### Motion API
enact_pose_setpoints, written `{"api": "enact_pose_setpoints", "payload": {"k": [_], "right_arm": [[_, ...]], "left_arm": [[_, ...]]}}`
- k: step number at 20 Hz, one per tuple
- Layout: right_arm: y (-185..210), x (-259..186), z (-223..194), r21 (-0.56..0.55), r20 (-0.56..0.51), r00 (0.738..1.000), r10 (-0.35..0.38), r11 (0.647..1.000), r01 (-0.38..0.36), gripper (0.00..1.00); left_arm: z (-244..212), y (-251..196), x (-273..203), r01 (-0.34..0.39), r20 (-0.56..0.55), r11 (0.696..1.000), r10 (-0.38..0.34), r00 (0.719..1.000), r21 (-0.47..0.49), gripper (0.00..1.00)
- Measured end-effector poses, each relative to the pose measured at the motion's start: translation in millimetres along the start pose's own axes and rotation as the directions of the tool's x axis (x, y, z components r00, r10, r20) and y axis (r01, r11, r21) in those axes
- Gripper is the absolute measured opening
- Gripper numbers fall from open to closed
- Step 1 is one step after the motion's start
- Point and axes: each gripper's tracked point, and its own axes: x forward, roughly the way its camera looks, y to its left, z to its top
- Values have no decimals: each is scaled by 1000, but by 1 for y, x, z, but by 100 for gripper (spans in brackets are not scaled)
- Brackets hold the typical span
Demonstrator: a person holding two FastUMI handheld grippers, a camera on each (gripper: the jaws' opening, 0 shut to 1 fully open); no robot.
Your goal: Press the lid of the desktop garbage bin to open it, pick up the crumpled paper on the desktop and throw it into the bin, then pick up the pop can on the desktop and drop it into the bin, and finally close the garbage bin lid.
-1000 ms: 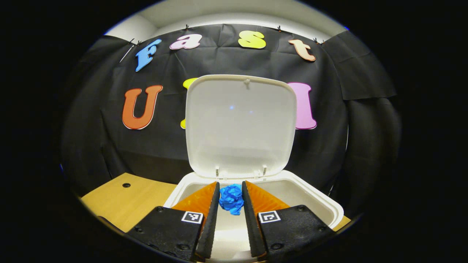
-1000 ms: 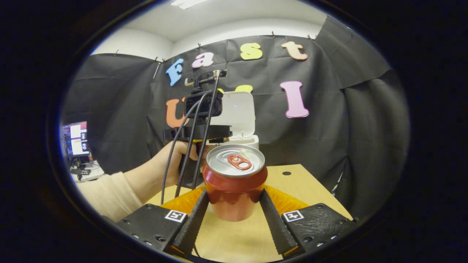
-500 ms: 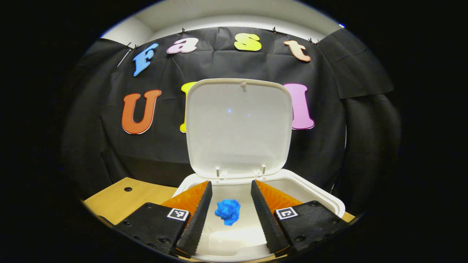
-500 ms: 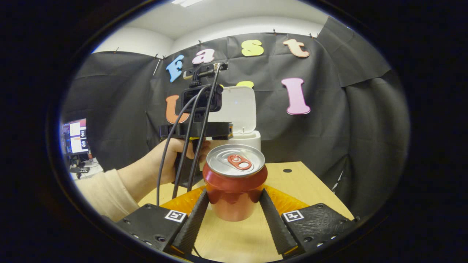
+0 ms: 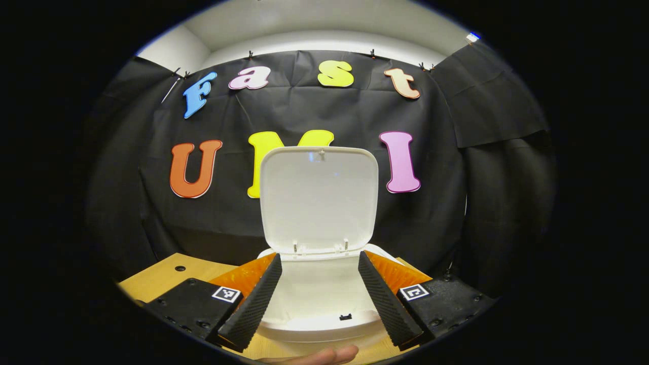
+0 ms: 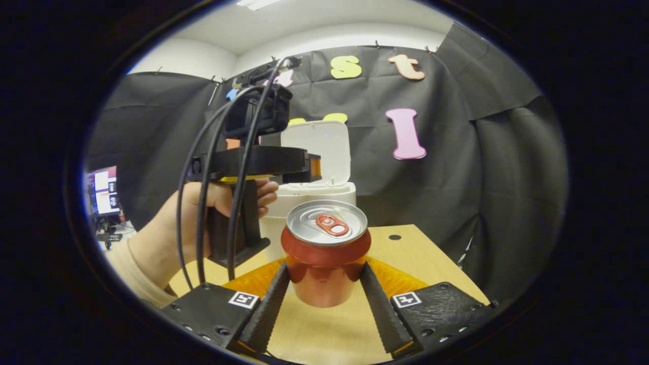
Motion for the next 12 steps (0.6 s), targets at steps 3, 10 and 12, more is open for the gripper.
{"api": "enact_pose_setpoints", "payload": {"k": [3,10,12], "right_arm": [[4,-1,-1,-10,2,1000,5,1000,-5,80],[19,1,-9,-57,-2,1000,9,998,-9,80],[25,3,-15,-60,-11,1000,14,998,-14,80]], "left_arm": [[-4,16,-28,-22,-28,1000,22,999,1,98],[-13,71,-116,-98,-18,995,98,995,26,98],[-19,81,-136,-100,-14,995,100,995,12,98]]}}
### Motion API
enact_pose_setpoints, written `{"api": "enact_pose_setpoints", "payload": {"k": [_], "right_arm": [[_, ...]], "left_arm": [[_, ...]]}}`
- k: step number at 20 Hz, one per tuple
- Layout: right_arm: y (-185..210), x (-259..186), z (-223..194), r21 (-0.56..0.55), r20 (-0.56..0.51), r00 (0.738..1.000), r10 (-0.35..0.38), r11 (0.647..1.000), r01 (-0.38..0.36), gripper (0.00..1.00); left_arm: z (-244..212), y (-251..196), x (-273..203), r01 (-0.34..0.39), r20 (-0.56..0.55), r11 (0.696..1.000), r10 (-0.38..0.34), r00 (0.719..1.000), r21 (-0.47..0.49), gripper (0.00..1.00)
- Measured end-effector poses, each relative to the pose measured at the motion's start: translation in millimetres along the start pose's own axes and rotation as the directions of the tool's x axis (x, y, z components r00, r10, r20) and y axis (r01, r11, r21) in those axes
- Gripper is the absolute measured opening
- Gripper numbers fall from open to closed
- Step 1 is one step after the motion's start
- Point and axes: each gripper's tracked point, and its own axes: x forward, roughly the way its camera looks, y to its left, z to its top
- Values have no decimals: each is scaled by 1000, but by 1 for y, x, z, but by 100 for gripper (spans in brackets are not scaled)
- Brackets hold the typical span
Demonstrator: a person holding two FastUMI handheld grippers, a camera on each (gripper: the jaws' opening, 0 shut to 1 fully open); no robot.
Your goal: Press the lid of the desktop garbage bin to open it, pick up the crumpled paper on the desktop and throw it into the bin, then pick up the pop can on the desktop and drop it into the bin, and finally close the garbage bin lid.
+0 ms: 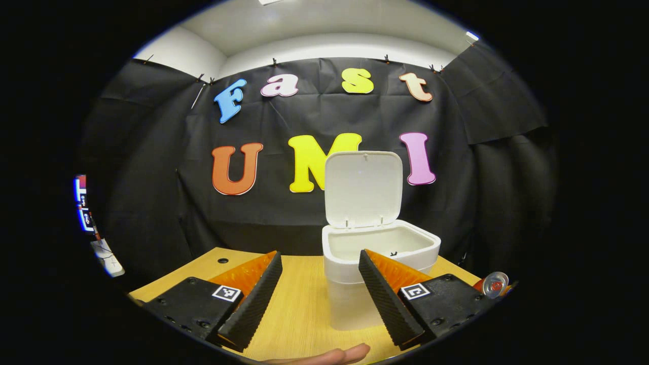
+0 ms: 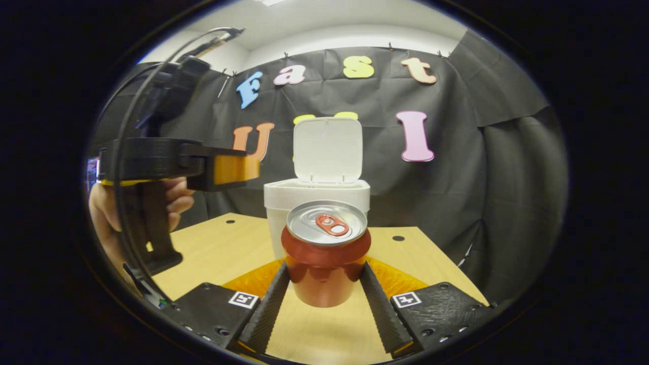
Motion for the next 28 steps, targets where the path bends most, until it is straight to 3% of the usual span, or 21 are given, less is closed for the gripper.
{"api": "enact_pose_setpoints", "payload": {"k": [4,7,10,17,19,21,28], "right_arm": [[10,2,-8,-9,-17,1000,8,1000,-9,81],[14,-1,-7,-33,-9,1000,1,999,-1,81],[12,-7,-4,-35,12,1000,-17,999,18,80],[-1,-16,-9,-44,-7,996,-89,995,89,81],[-5,-16,4,-47,1,993,-114,992,114,80],[-3,-16,21,-28,9,993,-119,993,119,80],[23,-12,104,25,36,998,-50,998,49,80]], "left_arm": [[-19,14,-29,23,-7,1000,-23,1000,-16,98],[-30,43,-48,-45,10,999,45,999,-2,98],[-43,57,-63,-68,12,997,69,998,-37,98],[-55,66,-75,-26,-6,1000,25,1000,-19,98],[-59,66,-75,-3,-6,999,3,1000,-37,98],[-63,81,-74,-28,-19,999,27,999,-47,98],[-71,114,-74,-69,-39,996,67,997,-58,98]]}}
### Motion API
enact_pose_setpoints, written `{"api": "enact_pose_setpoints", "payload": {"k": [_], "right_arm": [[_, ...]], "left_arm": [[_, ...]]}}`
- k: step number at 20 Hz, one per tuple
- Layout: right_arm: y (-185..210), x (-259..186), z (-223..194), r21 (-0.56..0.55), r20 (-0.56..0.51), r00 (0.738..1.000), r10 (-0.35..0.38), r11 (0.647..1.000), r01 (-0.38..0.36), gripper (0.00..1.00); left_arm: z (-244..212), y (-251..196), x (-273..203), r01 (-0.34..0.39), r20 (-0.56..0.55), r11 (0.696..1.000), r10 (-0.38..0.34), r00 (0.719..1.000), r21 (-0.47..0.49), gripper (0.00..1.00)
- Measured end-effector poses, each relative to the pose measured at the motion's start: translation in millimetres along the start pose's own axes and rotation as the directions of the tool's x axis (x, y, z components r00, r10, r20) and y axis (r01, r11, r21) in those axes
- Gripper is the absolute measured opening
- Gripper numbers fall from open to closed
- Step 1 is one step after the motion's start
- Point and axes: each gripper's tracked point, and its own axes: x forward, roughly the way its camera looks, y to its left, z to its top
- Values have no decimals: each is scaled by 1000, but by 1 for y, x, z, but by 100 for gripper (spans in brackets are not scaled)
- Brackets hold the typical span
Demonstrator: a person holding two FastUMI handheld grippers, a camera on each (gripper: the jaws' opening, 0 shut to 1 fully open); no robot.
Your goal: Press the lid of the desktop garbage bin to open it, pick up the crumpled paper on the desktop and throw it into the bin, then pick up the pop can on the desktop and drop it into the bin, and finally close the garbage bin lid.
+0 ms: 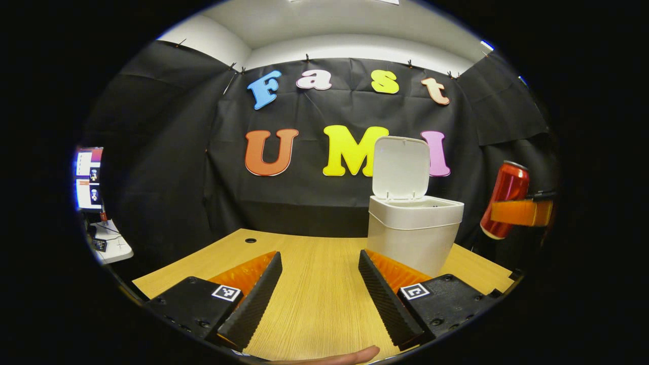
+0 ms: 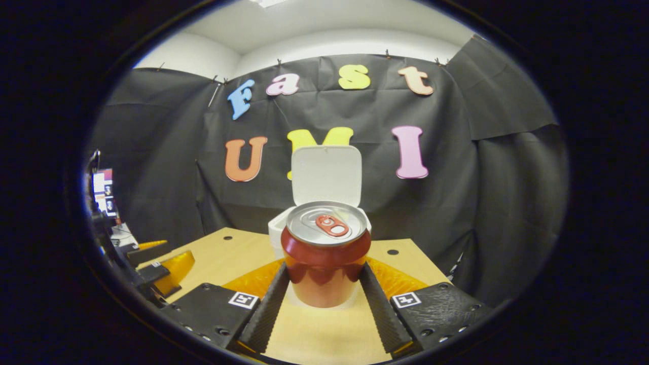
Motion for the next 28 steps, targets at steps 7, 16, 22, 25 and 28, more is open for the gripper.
{"api": "enact_pose_setpoints", "payload": {"k": [7,16,22,25,28], "right_arm": [[-2,30,82,-62,105,993,-62,996,68,80],[7,113,129,-85,152,982,-113,988,127,80],[6,199,110,-106,82,989,-127,985,135,80],[-4,227,99,-129,53,984,-173,976,178,80],[-3,242,98,-126,54,986,-160,978,166,80]], "left_arm": [[-6,-3,1,24,-21,999,-25,999,-22,98],[2,-9,-6,17,5,1000,-17,1000,1,98],[-9,-9,5,19,-32,1000,-19,999,-8,98],[-12,-4,9,-5,-44,1000,5,999,-6,98],[-16,-4,13,-2,-57,1000,1,998,-23,99]]}}
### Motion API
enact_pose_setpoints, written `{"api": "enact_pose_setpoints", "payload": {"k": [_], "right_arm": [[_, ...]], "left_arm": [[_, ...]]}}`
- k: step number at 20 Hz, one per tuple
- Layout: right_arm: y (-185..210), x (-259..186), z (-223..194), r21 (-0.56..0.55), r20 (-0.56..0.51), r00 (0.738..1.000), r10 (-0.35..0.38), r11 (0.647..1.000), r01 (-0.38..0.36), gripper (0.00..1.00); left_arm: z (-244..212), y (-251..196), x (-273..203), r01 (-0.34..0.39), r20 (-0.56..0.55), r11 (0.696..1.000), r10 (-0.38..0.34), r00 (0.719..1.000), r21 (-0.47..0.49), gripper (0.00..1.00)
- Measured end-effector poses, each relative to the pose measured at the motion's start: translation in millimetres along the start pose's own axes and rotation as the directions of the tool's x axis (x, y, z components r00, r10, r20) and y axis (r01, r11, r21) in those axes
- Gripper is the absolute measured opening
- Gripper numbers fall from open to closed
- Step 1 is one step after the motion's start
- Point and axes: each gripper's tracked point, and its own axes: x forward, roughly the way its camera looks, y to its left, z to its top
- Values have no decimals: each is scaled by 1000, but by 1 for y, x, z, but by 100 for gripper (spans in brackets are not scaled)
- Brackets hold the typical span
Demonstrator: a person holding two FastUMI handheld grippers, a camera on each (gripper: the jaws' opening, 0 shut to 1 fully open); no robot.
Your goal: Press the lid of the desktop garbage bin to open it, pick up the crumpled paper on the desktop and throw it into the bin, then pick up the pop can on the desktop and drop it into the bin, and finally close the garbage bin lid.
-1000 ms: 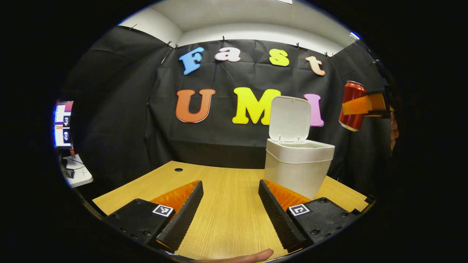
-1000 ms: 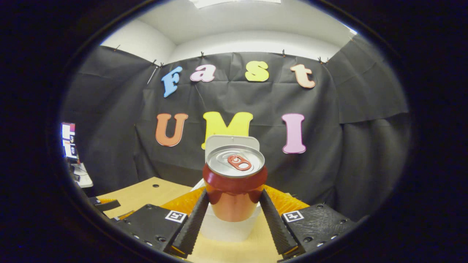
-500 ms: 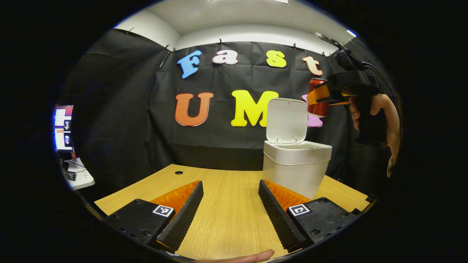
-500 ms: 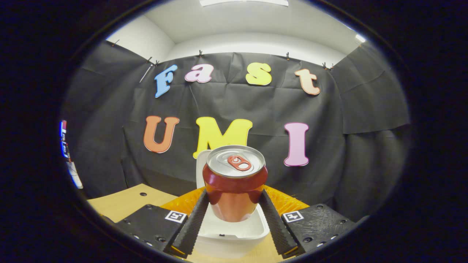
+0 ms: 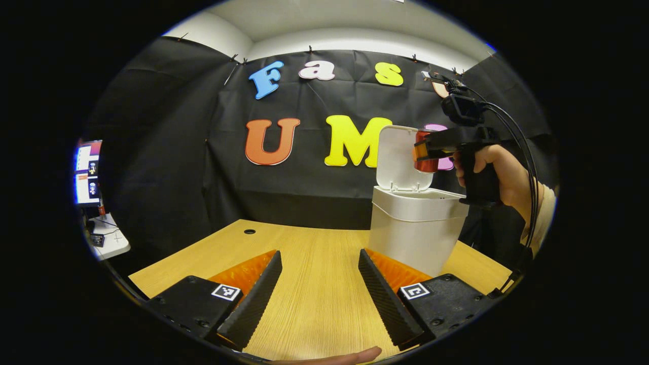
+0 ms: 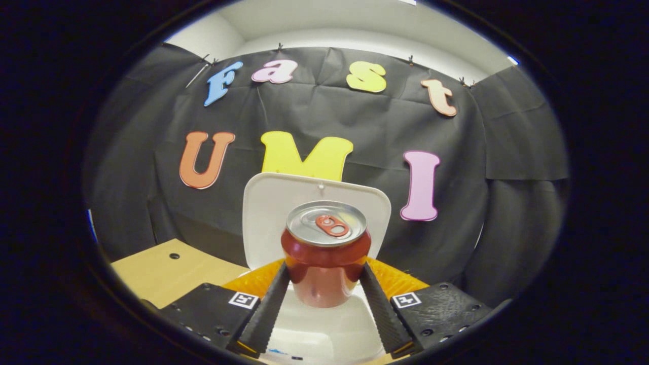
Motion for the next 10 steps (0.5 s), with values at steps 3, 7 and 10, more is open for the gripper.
{"api": "enact_pose_setpoints", "payload": {"k": [3,7,10], "right_arm": [[3,11,-4,28,-24,1000,-1,1000,2,80],[15,22,5,-36,-61,998,-29,999,27,80],[15,24,8,-21,-94,994,-60,998,58,80]], "left_arm": [[-1,3,1,-16,-6,1000,16,1000,-8,98],[2,-1,0,-27,7,1000,27,1000,-11,98],[1,-7,1,-7,2,1000,7,1000,-11,98]]}}
